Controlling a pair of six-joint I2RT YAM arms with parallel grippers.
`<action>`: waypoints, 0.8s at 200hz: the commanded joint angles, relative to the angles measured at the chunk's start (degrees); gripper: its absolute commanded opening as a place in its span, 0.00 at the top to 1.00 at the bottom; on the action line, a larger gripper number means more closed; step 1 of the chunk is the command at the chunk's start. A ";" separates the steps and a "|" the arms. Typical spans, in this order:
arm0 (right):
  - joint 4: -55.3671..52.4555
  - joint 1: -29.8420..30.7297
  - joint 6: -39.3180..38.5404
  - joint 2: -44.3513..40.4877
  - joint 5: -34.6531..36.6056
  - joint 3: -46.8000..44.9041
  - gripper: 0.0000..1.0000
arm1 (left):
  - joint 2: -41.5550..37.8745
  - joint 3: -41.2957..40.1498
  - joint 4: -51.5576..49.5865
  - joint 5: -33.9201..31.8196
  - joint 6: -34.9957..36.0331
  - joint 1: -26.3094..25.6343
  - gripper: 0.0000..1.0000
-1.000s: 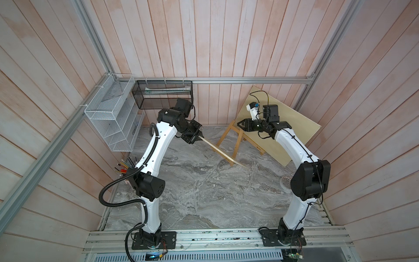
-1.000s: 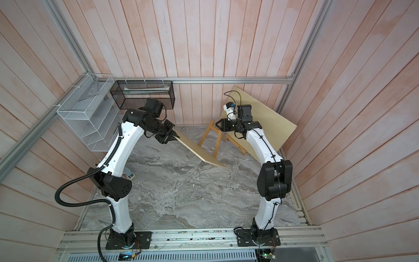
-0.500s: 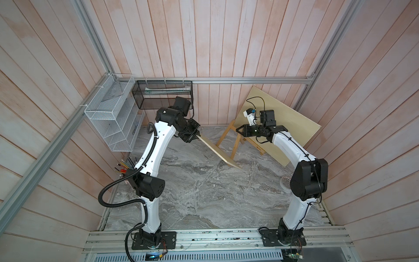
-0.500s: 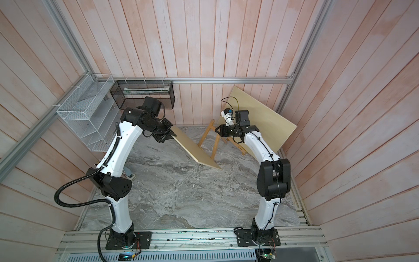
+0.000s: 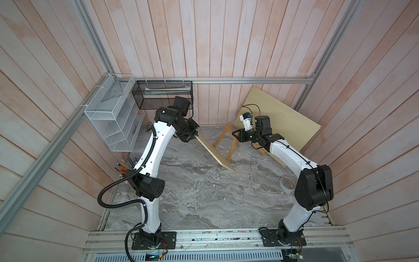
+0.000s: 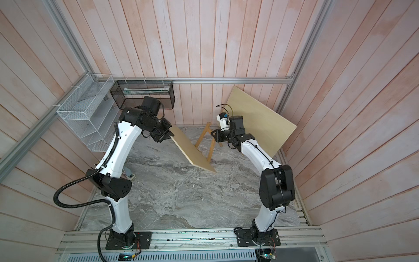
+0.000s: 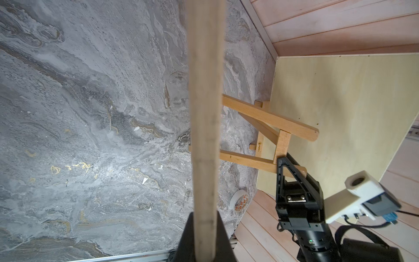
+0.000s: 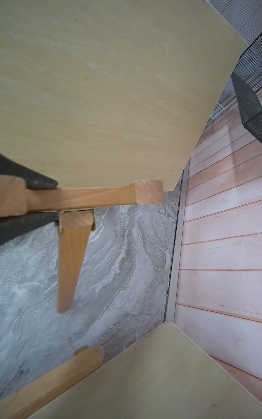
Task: Assemble the easel
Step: Adjust the easel at the center of the board.
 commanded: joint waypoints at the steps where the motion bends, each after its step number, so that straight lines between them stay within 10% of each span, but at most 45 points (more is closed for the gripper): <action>1: -9.51 5.30 9.71 -0.74 -5.50 -4.74 0.90 | -0.51 0.95 2.53 0.71 -1.29 -0.54 1.00; 160: -9.90 3.22 9.18 -2.05 -1.90 -3.50 0.47 | 2.81 0.99 -2.19 0.36 1.03 -4.37 1.00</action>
